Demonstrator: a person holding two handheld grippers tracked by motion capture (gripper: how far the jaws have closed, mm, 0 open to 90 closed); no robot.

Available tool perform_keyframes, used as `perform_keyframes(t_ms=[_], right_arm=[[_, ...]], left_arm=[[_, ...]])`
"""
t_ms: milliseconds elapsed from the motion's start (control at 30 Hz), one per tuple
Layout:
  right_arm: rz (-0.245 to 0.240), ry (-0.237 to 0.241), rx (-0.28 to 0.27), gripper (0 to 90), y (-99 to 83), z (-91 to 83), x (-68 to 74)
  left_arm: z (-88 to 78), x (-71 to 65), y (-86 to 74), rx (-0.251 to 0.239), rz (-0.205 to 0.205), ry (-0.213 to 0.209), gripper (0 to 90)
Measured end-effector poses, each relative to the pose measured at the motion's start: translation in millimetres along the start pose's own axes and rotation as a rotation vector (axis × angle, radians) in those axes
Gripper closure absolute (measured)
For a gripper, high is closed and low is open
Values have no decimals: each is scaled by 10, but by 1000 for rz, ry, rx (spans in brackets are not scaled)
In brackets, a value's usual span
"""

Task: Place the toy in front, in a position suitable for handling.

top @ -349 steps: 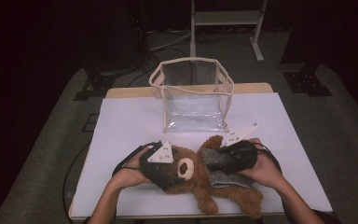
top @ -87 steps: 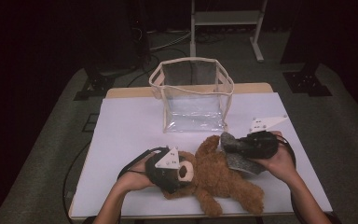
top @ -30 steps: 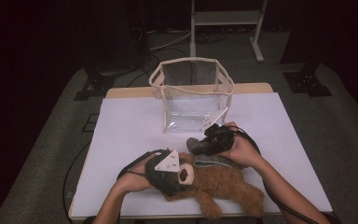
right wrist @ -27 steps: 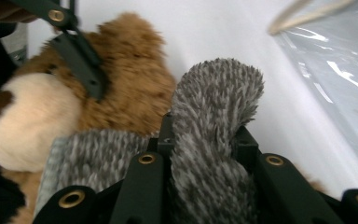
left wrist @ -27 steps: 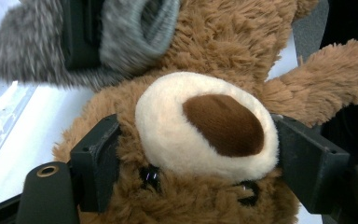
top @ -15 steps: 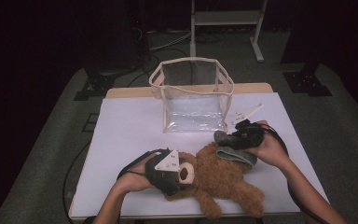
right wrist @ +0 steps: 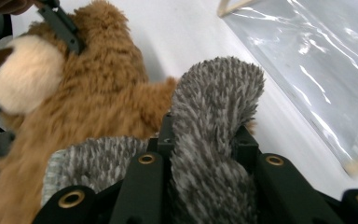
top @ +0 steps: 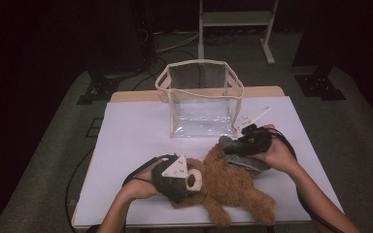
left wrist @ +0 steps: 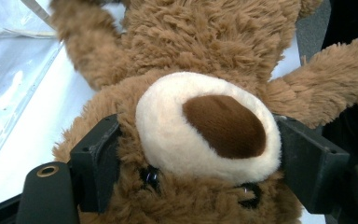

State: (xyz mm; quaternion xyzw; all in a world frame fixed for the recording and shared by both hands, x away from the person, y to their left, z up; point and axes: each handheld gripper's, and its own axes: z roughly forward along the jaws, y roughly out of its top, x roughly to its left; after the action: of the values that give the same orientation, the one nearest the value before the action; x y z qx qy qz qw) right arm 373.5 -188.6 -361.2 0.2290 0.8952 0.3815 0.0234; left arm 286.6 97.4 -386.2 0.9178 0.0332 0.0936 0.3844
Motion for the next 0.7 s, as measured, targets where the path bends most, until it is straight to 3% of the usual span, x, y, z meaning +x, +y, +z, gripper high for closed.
perform_keyframes(t_ms=[200,300,433,700], right_arm=[[-11,48,23,711,195,304,19],[-1,49,41,712,177,369,-5],[24,37,20,712,42,252,-81],[88,-35,-33,712,-400,-248,-161]], left_arm=[[-11,-9,-3,5,15,-3,221],[-7,-10,-8,-4,8,2,221],[-3,4,-12,-8,5,7,222],[10,51,-24,-26,-20,17,221]])
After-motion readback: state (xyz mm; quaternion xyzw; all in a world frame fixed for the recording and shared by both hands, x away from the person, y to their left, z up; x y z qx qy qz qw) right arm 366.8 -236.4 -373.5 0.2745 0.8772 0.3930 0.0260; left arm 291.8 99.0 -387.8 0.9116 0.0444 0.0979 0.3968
